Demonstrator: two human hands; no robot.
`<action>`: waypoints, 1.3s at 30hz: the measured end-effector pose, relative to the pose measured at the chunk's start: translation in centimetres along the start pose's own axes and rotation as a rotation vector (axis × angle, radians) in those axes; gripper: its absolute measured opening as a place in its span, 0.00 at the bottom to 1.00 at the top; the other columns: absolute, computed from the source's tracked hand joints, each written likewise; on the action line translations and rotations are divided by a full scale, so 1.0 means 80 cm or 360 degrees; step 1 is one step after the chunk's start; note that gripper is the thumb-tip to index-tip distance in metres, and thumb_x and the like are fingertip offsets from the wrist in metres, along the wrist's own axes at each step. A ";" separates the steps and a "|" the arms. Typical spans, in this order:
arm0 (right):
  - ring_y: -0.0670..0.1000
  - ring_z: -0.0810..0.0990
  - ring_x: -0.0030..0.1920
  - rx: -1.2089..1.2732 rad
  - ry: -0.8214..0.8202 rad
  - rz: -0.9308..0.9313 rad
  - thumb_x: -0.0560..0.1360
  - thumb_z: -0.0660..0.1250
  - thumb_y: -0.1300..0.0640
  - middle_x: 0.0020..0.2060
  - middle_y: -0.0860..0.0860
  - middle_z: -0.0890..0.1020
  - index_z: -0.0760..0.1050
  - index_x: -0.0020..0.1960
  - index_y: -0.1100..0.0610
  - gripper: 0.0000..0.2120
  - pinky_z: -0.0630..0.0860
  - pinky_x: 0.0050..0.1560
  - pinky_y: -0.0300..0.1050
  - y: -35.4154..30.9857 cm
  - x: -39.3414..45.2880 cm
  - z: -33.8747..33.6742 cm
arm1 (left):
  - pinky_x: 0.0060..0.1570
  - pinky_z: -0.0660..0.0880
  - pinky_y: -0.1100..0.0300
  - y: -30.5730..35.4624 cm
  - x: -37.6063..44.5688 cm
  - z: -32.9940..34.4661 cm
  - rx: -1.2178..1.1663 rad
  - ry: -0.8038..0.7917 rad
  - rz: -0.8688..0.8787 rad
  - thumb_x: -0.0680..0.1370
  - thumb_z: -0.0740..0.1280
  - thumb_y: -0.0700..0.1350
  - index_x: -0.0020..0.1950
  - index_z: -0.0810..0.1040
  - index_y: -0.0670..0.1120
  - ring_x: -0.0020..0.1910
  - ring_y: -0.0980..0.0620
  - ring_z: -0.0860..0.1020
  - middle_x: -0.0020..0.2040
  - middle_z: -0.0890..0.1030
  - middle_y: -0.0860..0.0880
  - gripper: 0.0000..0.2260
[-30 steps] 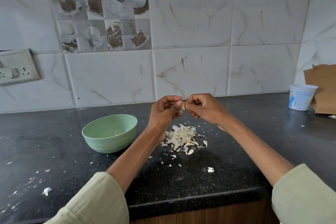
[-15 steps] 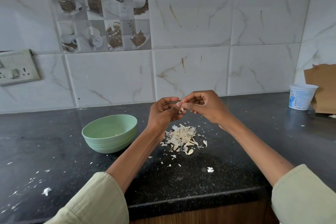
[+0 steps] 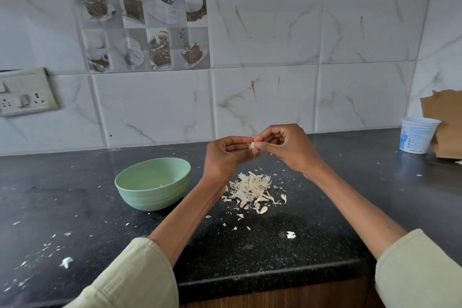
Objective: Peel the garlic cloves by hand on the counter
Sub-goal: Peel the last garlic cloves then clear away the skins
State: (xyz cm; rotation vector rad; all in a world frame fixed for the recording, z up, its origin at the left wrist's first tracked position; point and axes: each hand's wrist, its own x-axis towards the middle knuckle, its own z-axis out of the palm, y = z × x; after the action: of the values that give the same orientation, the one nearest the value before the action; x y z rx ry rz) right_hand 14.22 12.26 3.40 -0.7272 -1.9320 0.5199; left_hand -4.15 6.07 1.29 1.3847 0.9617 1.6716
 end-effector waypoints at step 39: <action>0.39 0.77 0.34 -0.0280 0.0031 -0.0015 0.75 0.74 0.61 0.37 0.45 0.84 0.83 0.43 0.51 0.06 0.73 0.38 0.31 -0.013 -0.006 0.000 | 0.57 0.84 0.52 -0.007 0.003 0.003 -0.0119 -0.0112 -0.0018 0.80 0.71 0.32 0.63 0.81 0.35 0.52 0.42 0.88 0.53 0.87 0.36 0.12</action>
State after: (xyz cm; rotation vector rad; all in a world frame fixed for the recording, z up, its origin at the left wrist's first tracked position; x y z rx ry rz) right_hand 14.13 11.18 3.72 -0.8311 -1.9791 0.3389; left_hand -3.91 6.57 0.94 1.3767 0.8576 1.6235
